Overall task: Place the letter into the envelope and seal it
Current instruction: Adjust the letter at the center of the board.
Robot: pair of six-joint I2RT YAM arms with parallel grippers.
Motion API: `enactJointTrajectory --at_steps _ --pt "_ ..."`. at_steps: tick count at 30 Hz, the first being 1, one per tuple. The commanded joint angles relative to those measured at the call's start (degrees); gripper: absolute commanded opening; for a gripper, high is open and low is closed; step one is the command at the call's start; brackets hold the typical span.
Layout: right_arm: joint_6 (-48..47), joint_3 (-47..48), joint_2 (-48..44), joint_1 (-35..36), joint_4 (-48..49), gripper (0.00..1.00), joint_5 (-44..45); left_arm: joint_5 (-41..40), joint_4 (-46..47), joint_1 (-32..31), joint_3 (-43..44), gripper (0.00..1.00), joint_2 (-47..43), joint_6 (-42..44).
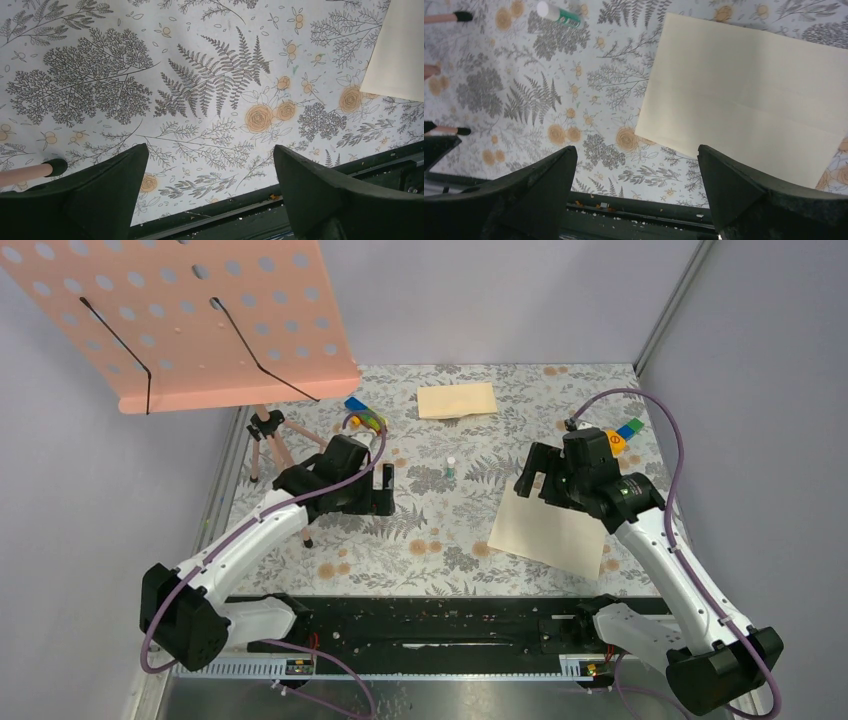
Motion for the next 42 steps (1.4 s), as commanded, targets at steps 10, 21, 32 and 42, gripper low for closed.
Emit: enactJointTrajectory --at_steps 10,21,32,42 --pt "-4.64 -3.83 -4.82 -0.23 3.35 0.97 -7.88 11.18 13.42 -2.11 -3.72 0.91 -1.91 -6.31" --pt "-0.39 -8.36 -6.23 -10.74 2.37 1.00 -10.28 7.88 16.06 -17.38 -1.63 0.89 6.02 -9.02" --pt "9.44 -16.59 -4.78 -39.25 6.58 0.82 -9.95 13.74 22.38 -24.29 21.00 0.87 30.71 -11.29" --pt "8.23 -16.52 -2.20 -41.76 4.03 0.88 8.64 23.76 27.60 -25.89 37.65 0.87 48.95 -15.73"
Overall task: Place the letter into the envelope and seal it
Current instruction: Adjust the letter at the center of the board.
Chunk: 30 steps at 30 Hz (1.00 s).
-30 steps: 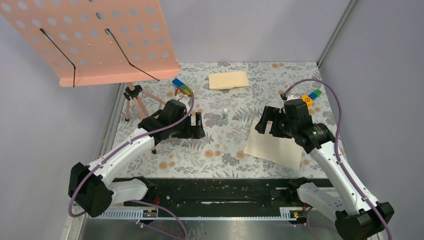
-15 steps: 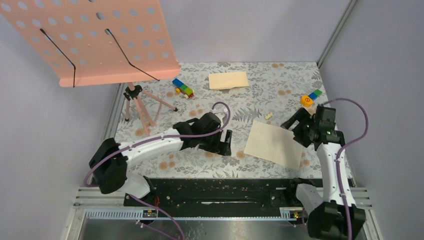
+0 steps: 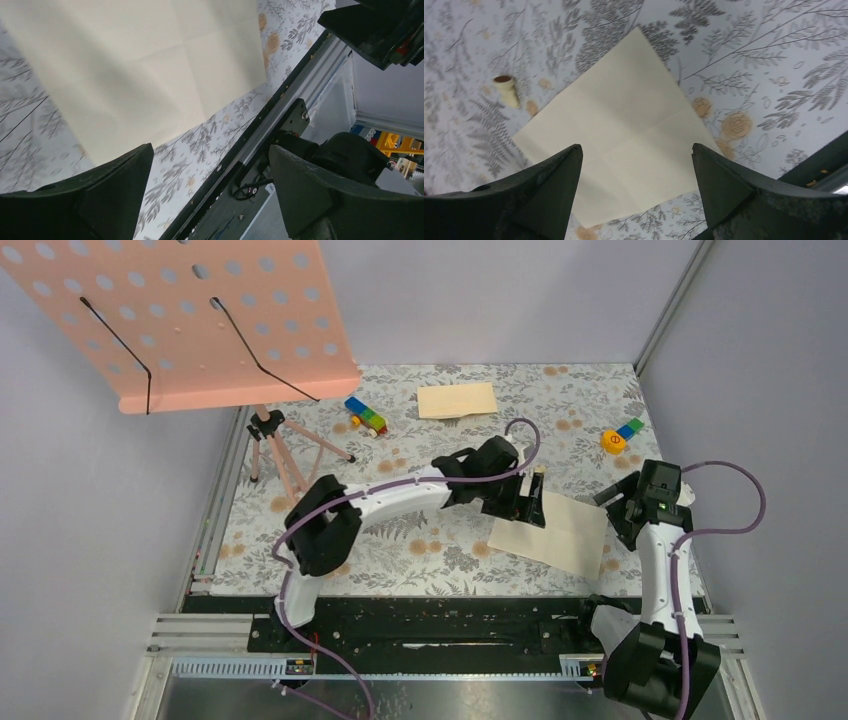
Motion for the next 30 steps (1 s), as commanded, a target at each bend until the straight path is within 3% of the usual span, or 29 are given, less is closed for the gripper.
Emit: enactJointTrajectory --at_steps 1,8,12,22,27,30 --pt "-0.40 0.77 2.01 -2.57 -1.14 0.89 9.00 4.42 3.78 -0.92 5.91 0.87 5.81 -1.92" --pt "-3.08 0.13 12.52 -4.43 2.00 0.90 2.37 2.54 1.78 -1.36 11.24 0.88 14.58 -2.03" --pt "-4.21 -1.03 17.12 -4.44 6.14 0.87 -6.88 0.29 -2.12 -1.24 11.02 0.88 15.81 -0.63" --pt "-6.03 -6.30 19.37 -4.43 13.21 0.90 -19.52 -3.85 -3.26 -1.37 -7.11 0.89 5.87 -1.42" --pt "-7.32 -7.57 17.76 -4.40 13.00 0.90 -24.68 -4.81 -6.29 -1.37 -12.75 0.90 0.92 -0.08" --pt "-8.98 -10.19 14.62 -4.37 14.43 0.90 -32.99 -3.12 -10.63 -1.37 -12.44 0.91 -4.39 2.76"
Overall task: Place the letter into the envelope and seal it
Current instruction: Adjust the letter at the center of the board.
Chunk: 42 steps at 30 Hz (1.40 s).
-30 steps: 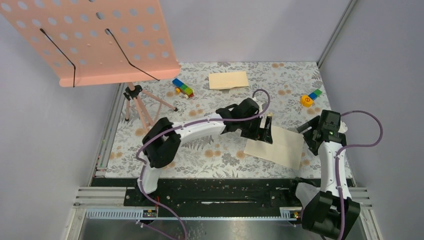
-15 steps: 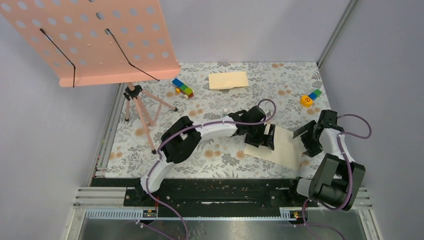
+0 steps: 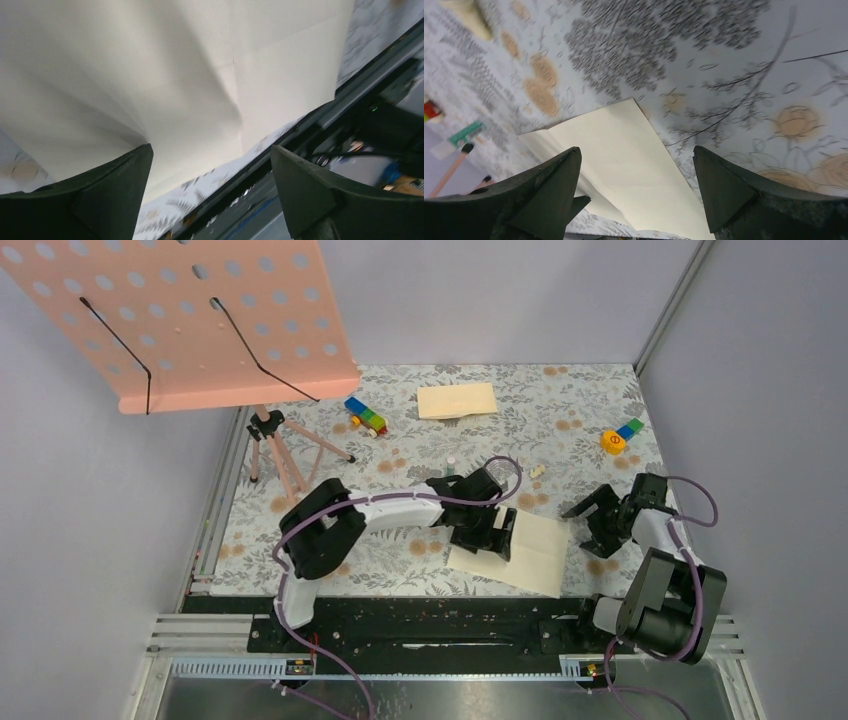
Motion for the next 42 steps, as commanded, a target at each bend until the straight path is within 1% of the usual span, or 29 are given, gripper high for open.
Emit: enactJointTrajectory --at_steps 1,4,6,11,14,15,17,23,26,31,35,37,39,42 --pt "-2.71 -3.02 -5.68 -0.11 1.21 0.91 -11.66 -1.52 -10.83 -0.30 0.30 0.91 -7.36 4.67" --pt "-2.96 -5.13 -8.91 -0.11 -0.70 0.92 -9.92 -2.33 -12.13 -0.04 2.09 0.94 -12.76 4.66" --pt "-2.52 -6.62 -9.68 -0.11 -1.29 0.92 -10.98 -3.56 -10.99 0.18 1.87 0.96 -13.91 3.95" --pt "0.59 -10.47 -13.06 0.09 -1.61 0.93 -9.62 -3.75 -10.02 0.42 3.11 0.98 -8.36 3.62" --pt "3.00 -11.38 -14.94 1.55 -2.82 0.93 -6.64 -6.79 -6.25 0.32 1.70 0.98 -6.74 3.59" --pt "3.32 -11.43 -14.86 2.04 -3.11 0.93 -6.19 -6.64 -4.54 0.42 1.17 0.98 -6.69 3.35" --pt "4.19 -11.80 -14.41 2.85 -2.85 0.93 -5.26 -4.54 -1.16 0.55 0.53 0.98 -6.43 2.75" --pt "5.61 -13.49 -13.15 4.72 0.02 0.93 -5.16 6.74 9.33 0.81 1.41 0.97 -3.82 -2.33" --pt "5.89 -13.84 -13.00 4.68 0.29 0.93 -5.14 9.41 12.70 0.91 2.01 0.96 -1.98 -4.35" --pt "6.55 -13.91 -13.68 4.73 -0.42 0.93 -4.22 11.04 14.79 1.17 3.58 0.96 2.18 -7.14" --pt "7.19 -13.95 -14.18 4.73 -1.32 0.93 -4.06 9.83 12.82 2.34 5.45 0.95 6.18 -8.96" --pt "7.50 -14.19 -14.30 4.73 -2.07 0.93 -3.23 8.85 11.54 2.88 5.95 0.95 7.30 -8.56" --pt "8.09 -14.55 -13.78 4.73 -2.04 0.92 -3.05 7.69 9.20 3.44 6.38 0.96 8.09 -7.92" --pt "8.42 -15.30 -12.82 4.73 -1.13 0.92 -3.69 7.32 9.15 4.26 4.85 0.95 7.99 -8.43"
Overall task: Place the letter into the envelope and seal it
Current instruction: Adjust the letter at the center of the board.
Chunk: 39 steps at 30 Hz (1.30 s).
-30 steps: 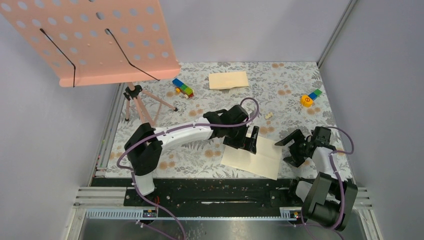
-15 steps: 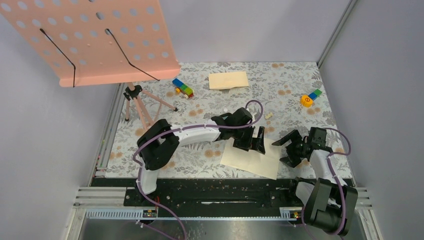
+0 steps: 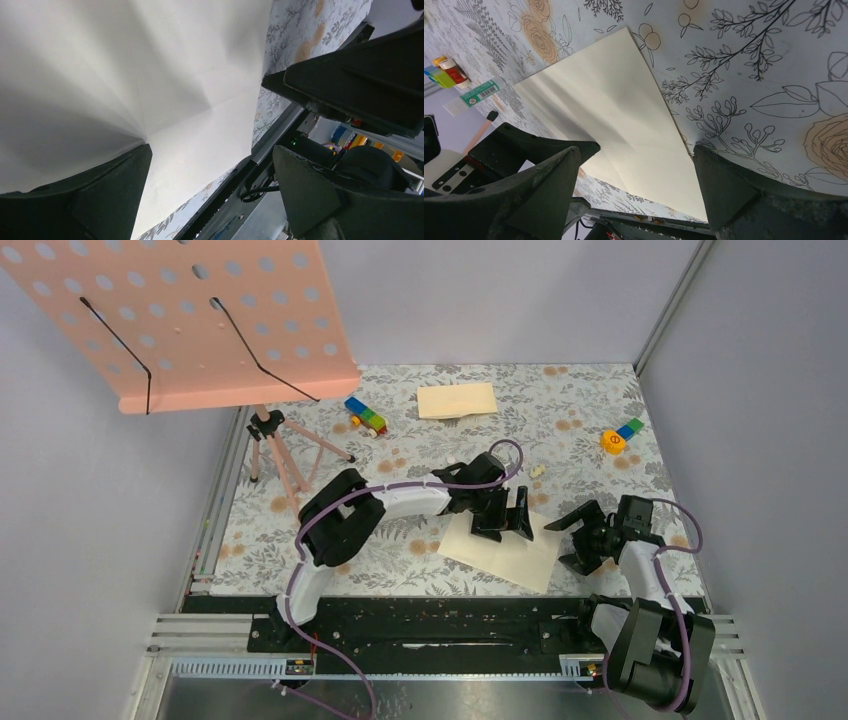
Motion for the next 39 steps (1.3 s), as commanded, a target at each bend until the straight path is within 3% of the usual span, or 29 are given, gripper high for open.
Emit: enactJointTrajectory --at_steps 1,6,11,19,27,29,39 --pt "-0.17 -3.44 2.01 0.48 -2.39 0.92 3.58 -2.19 -1.12 1.05 -0.59 0.96 0.82 -0.26" --pt "0.31 -5.47 1.63 0.48 -0.20 0.92 0.94 -2.16 -1.26 1.10 -1.95 0.96 0.52 0.16" --pt "1.65 -6.84 -2.55 0.48 -3.89 0.93 2.53 -1.93 -3.62 2.41 -3.17 0.96 0.83 3.73" --pt "3.25 -9.49 -8.13 0.53 -3.46 0.95 -0.21 2.19 0.22 3.18 -5.44 0.96 0.74 5.16" --pt "5.11 -5.77 -18.14 0.59 -17.28 0.95 5.77 2.46 -0.55 3.22 -5.25 0.95 1.17 5.18" --pt "5.28 -4.61 -17.13 0.71 -19.73 0.90 7.85 2.13 -0.51 3.25 -5.63 0.96 1.03 5.22" --pt "8.24 -3.06 -15.34 2.57 -25.03 0.90 11.45 1.62 -0.48 3.22 -5.22 0.96 1.31 5.40"
